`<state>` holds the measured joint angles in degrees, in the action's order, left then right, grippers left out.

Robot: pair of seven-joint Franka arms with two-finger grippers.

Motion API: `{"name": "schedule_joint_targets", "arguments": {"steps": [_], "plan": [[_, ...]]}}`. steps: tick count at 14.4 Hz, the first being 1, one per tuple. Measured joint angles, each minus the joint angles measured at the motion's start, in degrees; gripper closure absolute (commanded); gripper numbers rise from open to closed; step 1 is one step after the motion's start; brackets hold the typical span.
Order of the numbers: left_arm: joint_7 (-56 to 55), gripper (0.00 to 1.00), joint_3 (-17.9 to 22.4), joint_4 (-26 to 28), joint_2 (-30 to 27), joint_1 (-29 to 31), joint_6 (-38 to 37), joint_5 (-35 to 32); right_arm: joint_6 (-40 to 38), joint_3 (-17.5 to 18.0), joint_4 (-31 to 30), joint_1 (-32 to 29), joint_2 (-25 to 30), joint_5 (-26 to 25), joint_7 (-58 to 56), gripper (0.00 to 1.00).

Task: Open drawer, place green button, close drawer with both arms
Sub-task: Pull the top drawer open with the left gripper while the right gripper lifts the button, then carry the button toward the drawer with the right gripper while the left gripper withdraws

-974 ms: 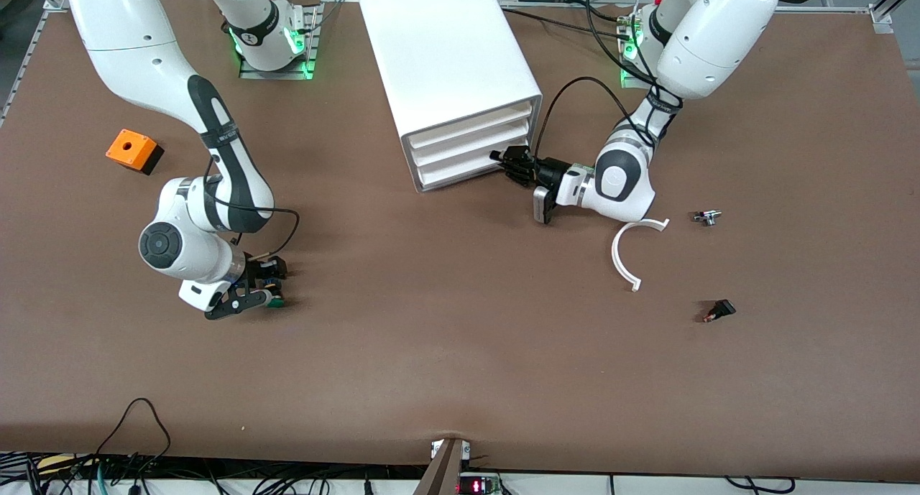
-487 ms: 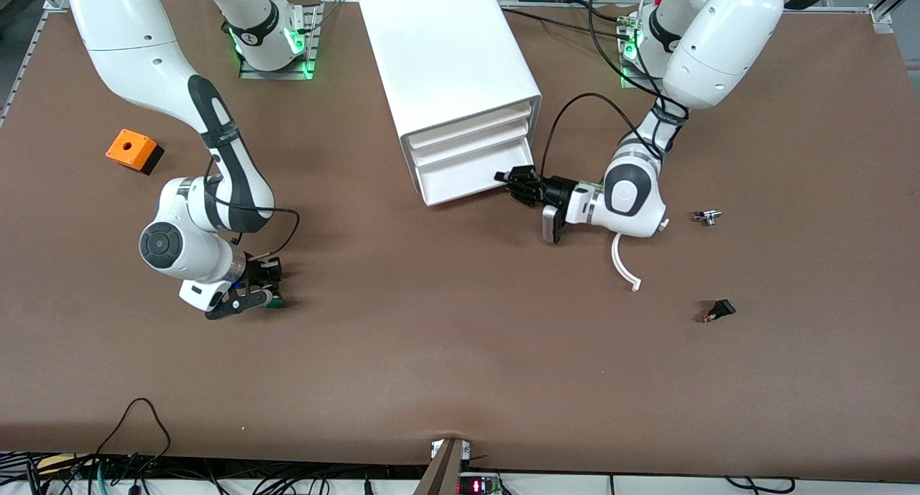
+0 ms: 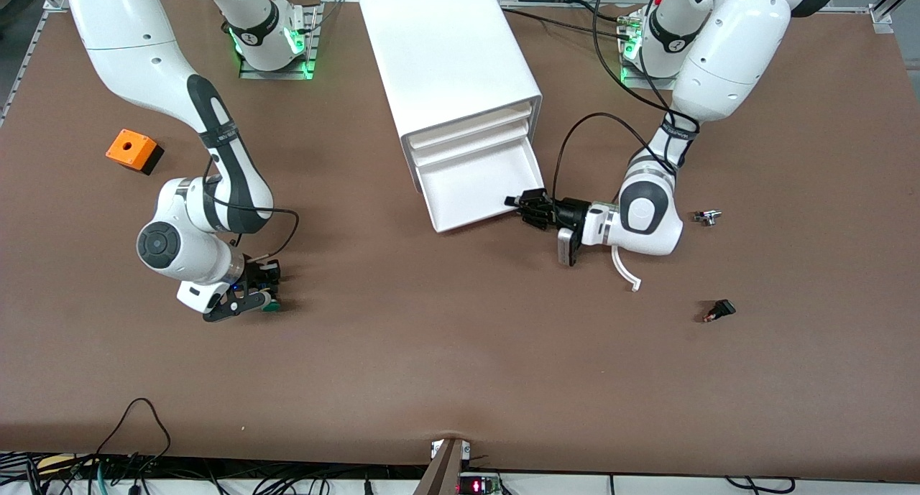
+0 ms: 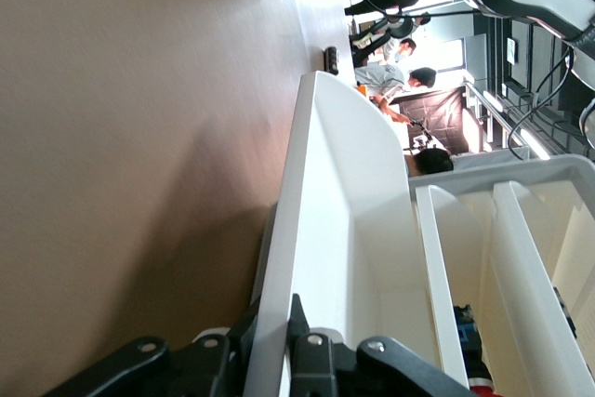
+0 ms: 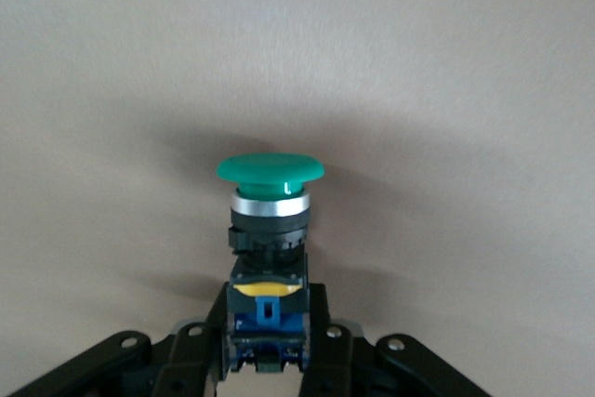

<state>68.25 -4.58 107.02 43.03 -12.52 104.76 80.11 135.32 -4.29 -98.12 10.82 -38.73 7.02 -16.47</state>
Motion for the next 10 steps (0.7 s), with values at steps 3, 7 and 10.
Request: {"name": "schedule_joint_targets", "arguments": {"steps": [3,7,10], "plan": [[-0.29,0.0,0.94,-1.85,0.81,0.07,-0.26,0.0,0.01,-0.4,0.99,-0.01,0.22,0.0,-0.82,0.74],[0.35,0.0,1.22,-2.92,1.58,0.03,2.18,-0.72,0.16,-0.58,2.27,-0.01,1.54,-0.01,-4.68,0.74],[-3.6,0.0,1.77,-4.7,0.86,0.34,2.2,-7.8,0.12,-0.58,3.57,0.1,3.66,-0.07,-8.3,0.74]]}}
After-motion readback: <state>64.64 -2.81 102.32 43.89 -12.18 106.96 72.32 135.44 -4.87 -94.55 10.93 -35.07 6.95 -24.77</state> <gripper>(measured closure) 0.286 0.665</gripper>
